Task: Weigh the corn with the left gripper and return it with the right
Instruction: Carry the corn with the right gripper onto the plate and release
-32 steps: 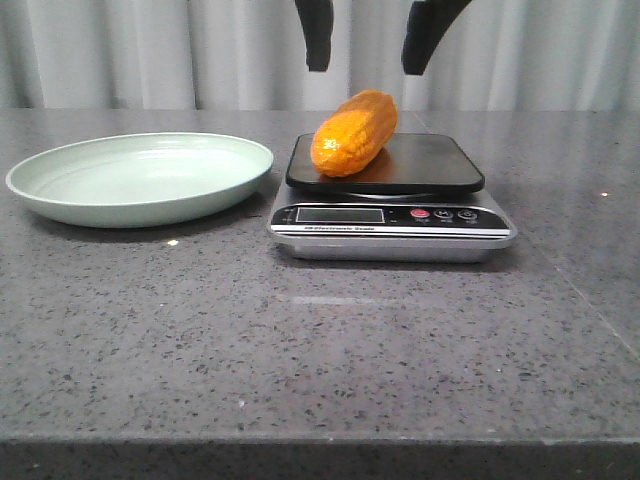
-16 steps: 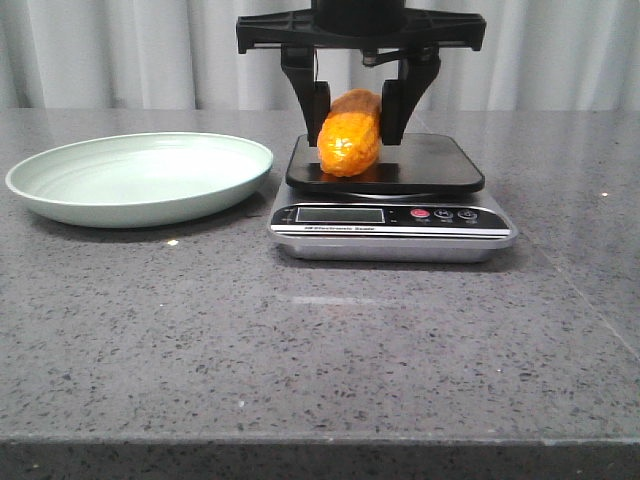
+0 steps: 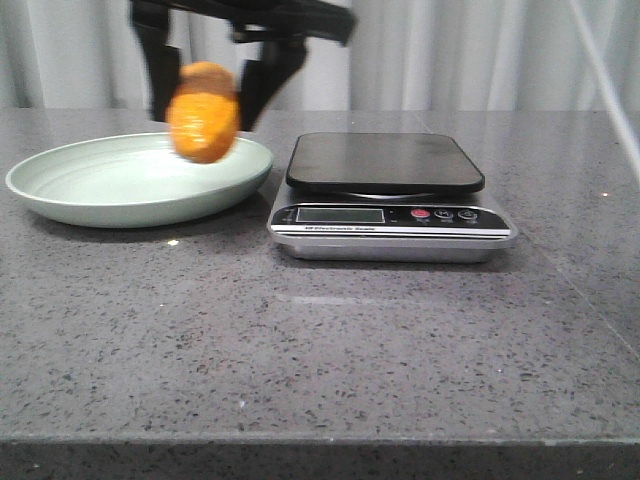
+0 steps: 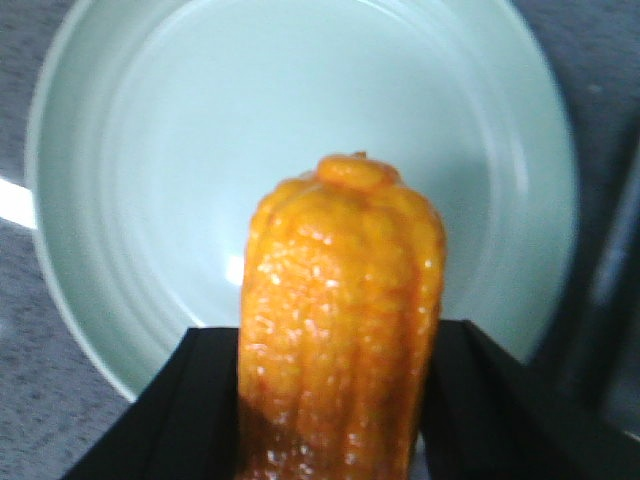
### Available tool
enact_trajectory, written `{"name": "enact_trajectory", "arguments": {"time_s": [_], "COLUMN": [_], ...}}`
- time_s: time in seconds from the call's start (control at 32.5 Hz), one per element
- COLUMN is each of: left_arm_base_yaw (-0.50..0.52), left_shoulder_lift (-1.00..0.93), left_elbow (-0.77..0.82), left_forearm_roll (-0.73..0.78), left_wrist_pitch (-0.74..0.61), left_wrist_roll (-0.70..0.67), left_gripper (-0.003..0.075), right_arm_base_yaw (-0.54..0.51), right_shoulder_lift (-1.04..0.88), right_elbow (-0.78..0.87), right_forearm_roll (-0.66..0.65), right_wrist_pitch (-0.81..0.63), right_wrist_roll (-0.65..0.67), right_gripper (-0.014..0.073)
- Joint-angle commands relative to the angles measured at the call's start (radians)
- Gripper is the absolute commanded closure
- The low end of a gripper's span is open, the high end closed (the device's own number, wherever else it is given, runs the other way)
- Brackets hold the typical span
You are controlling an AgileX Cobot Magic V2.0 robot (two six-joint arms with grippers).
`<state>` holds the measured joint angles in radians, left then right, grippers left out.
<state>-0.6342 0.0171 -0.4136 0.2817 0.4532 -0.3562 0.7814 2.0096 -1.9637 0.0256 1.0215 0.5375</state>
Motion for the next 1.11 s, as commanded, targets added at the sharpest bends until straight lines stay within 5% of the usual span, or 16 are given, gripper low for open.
{"name": "enact_trajectory", "arguments": {"time_s": [0.0,0.18,0.4,0.49,0.86,1.08], "left_arm_base_yaw": [-0.007,-0.007,-0.007,-0.007,-0.007,-0.007], "left_shoulder_lift": [0.015,0.015,0.015,0.015,0.015,0.015], "left_elbow": [-0.023,-0.023,-0.023,-0.023,-0.023,-0.023], "left_forearm_roll": [0.008,0.008,0.008,0.008,0.008,0.008], "left_wrist_pitch": [-0.078,-0.078,-0.078,-0.078,-0.078,-0.078], "left_wrist_roll": [-0.003,-0.003,-0.003,-0.003,-0.003,-0.003], "left_gripper": [0.0574,0.0574,0.0574,0.0574,0.0574,0.0574], "right_arm_base_yaw": [0.002,0.001,-0.001,-0.008,-0.094,-0.209], "right_shoulder_lift": [-0.029,0.021,0.036,0.036,-0.058,-0.207], "right_elbow": [-0.031,-0.051,-0.061,-0.061,-0.061,-0.054], "right_forearm_roll": [0.050,0.067,0.066,0.062,0.061,0.061], "right_wrist_pitch": [-0.148,-0.202,-0.233,-0.231,-0.141,0.005], "right_wrist_roll": [-0.018,-0.018,-0.018,-0.018,-0.037,-0.294], "right_gripper": [0.0451,0.0416,0.0052,-0.0027,-0.0020,-0.0020]}}
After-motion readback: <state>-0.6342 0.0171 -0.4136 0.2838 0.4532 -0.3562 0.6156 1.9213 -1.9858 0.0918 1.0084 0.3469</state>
